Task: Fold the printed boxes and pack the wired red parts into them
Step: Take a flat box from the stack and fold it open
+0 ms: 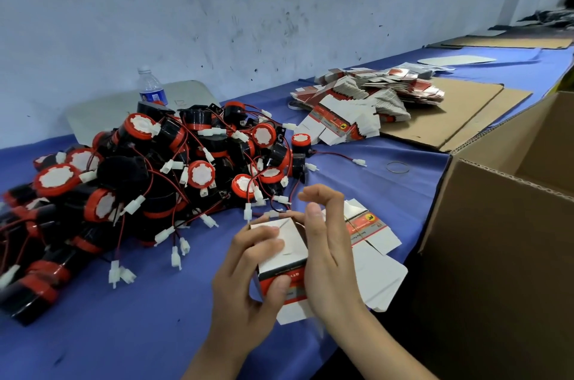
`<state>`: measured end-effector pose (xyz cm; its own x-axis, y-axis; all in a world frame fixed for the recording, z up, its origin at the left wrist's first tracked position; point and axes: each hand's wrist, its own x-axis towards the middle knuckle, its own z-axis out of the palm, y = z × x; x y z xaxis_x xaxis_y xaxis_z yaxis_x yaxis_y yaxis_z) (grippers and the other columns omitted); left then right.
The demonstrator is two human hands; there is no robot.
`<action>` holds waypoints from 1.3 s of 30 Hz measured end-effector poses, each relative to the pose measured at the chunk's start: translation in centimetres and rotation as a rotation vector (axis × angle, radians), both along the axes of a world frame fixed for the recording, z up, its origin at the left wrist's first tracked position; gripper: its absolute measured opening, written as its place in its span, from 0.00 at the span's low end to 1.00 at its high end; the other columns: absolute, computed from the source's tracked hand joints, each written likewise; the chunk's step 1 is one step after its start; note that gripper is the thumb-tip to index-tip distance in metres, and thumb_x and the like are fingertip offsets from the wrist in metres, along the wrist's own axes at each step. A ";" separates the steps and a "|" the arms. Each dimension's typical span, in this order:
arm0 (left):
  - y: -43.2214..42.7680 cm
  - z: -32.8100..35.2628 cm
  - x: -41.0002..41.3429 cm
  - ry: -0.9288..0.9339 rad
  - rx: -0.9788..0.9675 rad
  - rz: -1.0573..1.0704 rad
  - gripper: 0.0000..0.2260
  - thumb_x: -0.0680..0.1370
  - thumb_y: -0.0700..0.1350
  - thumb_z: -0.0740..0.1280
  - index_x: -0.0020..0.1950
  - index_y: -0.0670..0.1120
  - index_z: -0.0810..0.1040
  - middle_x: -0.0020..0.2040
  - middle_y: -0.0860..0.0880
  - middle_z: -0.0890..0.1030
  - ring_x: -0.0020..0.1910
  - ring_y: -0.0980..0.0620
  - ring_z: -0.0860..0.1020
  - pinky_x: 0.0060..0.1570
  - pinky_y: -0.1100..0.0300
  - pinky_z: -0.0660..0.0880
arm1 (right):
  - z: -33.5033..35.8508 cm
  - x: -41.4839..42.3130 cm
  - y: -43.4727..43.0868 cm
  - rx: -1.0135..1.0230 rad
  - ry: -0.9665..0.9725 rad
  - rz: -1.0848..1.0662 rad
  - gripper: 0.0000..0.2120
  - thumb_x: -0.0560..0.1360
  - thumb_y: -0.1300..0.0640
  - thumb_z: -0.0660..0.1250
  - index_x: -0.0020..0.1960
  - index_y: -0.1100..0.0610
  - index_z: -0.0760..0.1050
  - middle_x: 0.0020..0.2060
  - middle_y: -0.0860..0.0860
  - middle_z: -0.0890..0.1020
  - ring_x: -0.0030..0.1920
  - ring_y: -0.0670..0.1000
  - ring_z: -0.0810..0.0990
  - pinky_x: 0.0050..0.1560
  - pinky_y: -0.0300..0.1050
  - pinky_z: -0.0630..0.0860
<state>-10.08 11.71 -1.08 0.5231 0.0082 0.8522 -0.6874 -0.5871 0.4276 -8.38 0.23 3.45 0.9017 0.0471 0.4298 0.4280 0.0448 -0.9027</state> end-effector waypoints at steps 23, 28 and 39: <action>0.1 0.6 0.5 0.358 -0.782 -0.210 0.22 0.72 0.70 0.62 0.58 0.57 0.75 0.59 0.56 0.79 0.54 0.50 0.81 0.45 0.54 0.80 | -2.0 1.1 -0.2 0.005 0.270 0.363 0.22 0.66 0.40 0.70 0.55 0.51 0.78 0.51 0.50 0.83 0.50 0.49 0.82 0.49 0.42 0.79; 0.8 -0.1 1.2 0.587 -0.695 -0.199 0.32 0.65 0.72 0.66 0.64 0.58 0.70 0.58 0.57 0.79 0.57 0.53 0.80 0.50 0.61 0.78 | -2.0 1.7 -1.0 0.287 0.894 0.569 0.22 0.70 0.31 0.60 0.38 0.45 0.85 0.37 0.52 0.86 0.36 0.52 0.85 0.31 0.46 0.79; 2.4 -0.6 1.9 0.562 -0.556 0.106 0.11 0.75 0.52 0.69 0.56 0.54 0.79 0.51 0.61 0.81 0.49 0.56 0.80 0.43 0.66 0.74 | -1.9 4.0 -0.8 -0.096 0.673 0.340 0.14 0.77 0.44 0.64 0.54 0.53 0.74 0.37 0.53 0.80 0.24 0.50 0.75 0.20 0.37 0.67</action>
<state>-8.17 14.15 -1.67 0.8461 0.4284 0.3171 -0.2340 -0.2360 0.9432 -4.41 -0.54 1.52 0.8969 0.3790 -0.2277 -0.2397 -0.0160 -0.9707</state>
